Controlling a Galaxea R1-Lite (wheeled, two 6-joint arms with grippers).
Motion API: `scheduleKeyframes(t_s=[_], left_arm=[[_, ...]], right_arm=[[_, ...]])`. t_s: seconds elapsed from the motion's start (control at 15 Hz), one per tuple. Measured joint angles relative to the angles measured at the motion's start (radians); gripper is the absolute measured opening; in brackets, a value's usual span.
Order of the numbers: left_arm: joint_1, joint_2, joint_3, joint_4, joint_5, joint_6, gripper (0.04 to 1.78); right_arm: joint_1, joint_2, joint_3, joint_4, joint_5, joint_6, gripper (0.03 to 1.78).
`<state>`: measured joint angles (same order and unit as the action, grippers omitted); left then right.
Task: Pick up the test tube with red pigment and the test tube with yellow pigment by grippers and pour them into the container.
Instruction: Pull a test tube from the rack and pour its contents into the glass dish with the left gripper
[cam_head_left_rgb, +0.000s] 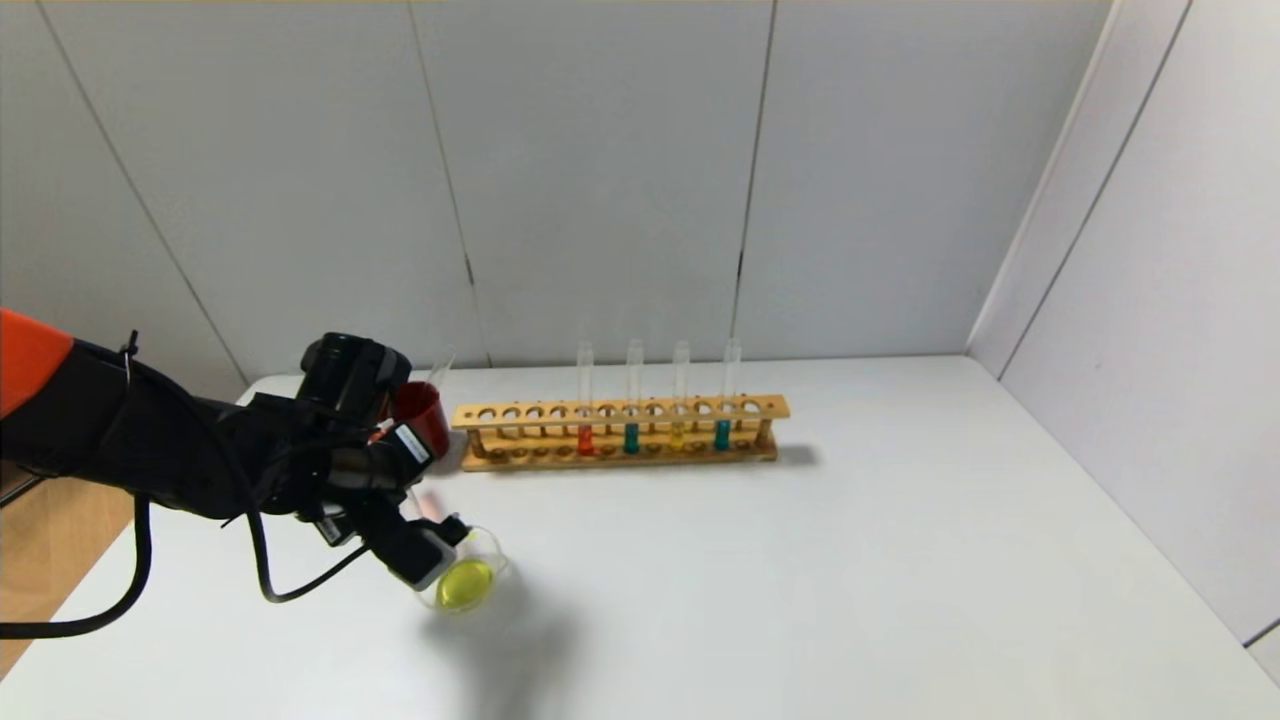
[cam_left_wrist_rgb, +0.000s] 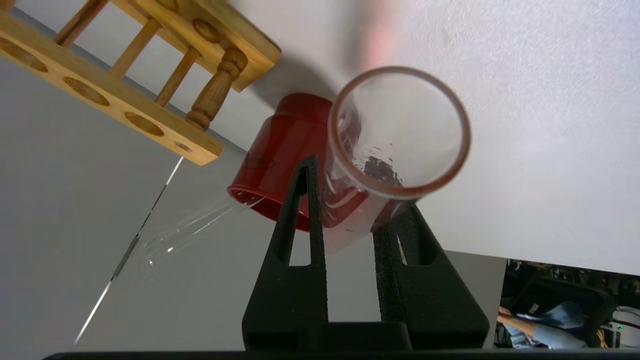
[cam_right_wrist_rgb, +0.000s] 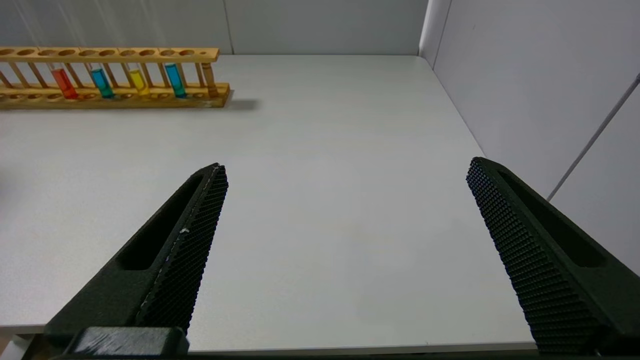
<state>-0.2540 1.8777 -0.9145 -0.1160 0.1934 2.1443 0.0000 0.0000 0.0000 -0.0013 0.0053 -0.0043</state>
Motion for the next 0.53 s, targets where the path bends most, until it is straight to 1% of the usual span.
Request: scheduleKeyframes(t_s=[0.53], left_arm=[[-0.039, 0.003, 0.01, -0.006, 0.089, 0.0, 0.32]], right_arm=[[0.0, 0.0, 0.0, 0.0, 0.0, 0.0, 1.75]])
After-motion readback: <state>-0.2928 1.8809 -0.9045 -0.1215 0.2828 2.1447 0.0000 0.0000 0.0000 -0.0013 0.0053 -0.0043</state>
